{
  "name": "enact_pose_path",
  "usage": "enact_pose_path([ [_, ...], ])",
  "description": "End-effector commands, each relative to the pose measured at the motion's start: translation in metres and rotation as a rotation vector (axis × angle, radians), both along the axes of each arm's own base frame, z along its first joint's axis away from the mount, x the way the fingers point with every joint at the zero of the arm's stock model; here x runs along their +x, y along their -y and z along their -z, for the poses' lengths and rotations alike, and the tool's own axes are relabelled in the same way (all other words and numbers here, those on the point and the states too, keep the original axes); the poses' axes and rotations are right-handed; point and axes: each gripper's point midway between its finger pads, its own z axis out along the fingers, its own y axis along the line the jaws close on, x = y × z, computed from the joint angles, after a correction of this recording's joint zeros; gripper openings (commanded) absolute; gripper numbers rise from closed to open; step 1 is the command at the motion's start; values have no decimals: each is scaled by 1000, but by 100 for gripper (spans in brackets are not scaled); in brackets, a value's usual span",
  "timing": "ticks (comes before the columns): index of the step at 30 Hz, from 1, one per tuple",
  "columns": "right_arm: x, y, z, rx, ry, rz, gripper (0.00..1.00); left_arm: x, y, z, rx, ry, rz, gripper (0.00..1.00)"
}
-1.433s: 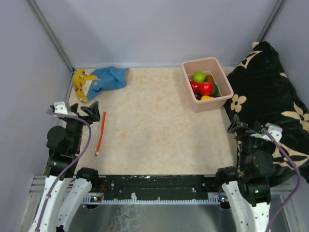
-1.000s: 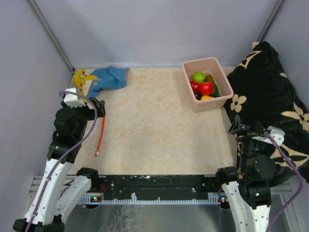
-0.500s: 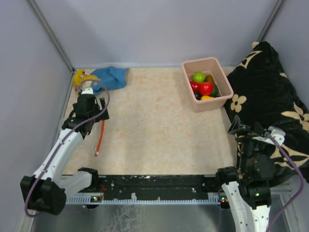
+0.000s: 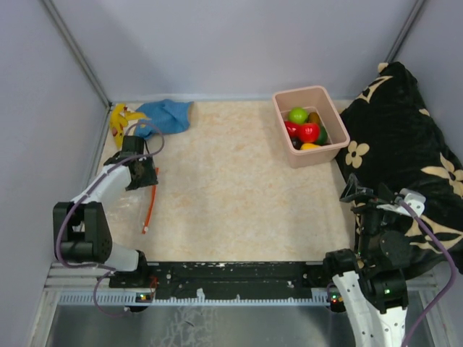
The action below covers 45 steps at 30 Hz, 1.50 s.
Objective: Place the food in the zip-top bag and seal the zipper
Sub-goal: Pick up the zipper food storage bag at the center of the board.
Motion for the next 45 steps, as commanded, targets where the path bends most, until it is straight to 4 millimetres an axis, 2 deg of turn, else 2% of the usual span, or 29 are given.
enact_pose_path([
  [1, -12, 2, -22, 23, 77, -6, 84, 5, -8, -1, -3, -28, -7, 67],
  [4, -12, 1, -22, 23, 75, -11, 84, 5, -17, 2, 27, -39, -34, 66],
  [10, -12, -1, -21, 24, 75, -19, 84, 4, -15, 19, -1, -113, -23, 56],
  [16, -11, -1, -21, 19, 74, -23, 84, 4, -10, 29, -35, -152, -3, 30],
  [21, -9, -6, -23, 8, 81, -51, 84, 7, -1, 22, -79, -126, 24, 8],
  [22, -9, -9, -24, 2, 87, -65, 84, 9, 2, 20, -95, -116, 30, 1],
  [23, -8, -14, -25, -9, 91, -90, 84, 9, 5, 17, -114, -105, 34, 0],
  [29, -6, -29, -30, -40, 94, -173, 85, 11, 35, -10, -264, 3, 95, 0],
  [34, 6, -54, -27, -80, 39, -299, 85, 6, 78, -35, -482, 84, 201, 0],
  [39, 19, -80, -17, -98, -33, -430, 85, 2, 119, -64, -669, 171, 284, 0],
  [45, 35, -121, 0, -89, -100, -638, 85, -4, 149, -108, -780, 308, 343, 0],
])
